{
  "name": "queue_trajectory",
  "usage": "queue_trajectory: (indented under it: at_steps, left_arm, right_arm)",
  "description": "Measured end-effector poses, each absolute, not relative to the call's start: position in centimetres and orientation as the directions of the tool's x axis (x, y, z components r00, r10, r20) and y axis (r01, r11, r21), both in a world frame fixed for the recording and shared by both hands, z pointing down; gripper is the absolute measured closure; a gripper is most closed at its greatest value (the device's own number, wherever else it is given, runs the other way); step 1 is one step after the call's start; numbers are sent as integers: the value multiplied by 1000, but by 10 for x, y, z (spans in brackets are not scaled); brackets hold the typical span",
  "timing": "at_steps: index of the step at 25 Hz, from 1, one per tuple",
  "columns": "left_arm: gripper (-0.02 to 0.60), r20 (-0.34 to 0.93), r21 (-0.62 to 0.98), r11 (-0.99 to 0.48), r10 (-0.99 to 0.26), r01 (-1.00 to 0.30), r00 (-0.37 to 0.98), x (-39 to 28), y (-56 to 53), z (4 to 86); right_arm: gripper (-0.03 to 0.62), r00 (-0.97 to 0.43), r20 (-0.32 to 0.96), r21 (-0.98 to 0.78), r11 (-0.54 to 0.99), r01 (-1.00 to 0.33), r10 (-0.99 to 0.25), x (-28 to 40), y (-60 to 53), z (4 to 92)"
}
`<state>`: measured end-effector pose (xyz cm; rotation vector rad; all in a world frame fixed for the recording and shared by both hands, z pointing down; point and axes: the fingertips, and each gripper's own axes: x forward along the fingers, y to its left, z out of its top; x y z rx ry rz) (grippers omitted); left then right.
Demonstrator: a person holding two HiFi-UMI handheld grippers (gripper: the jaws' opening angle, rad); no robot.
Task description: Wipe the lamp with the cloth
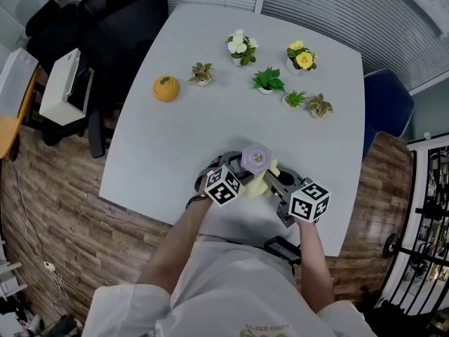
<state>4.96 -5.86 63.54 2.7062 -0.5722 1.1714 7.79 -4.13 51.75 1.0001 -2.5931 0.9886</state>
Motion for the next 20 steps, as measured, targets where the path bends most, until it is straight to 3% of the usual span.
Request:
queue_trajectory:
  at_steps: [9,20]
  left_arm:
    - [276,725,-25,-918,-289,-396,625,49,-59,635]
    - [276,725,-27,-918,-291,-396,625,50,-59,635]
  right_arm:
    - [568,-789,426,-435,665,-607,-442,44,-22,518]
    - [568,-806,418,-425,694,-582,-420,26,-24,518]
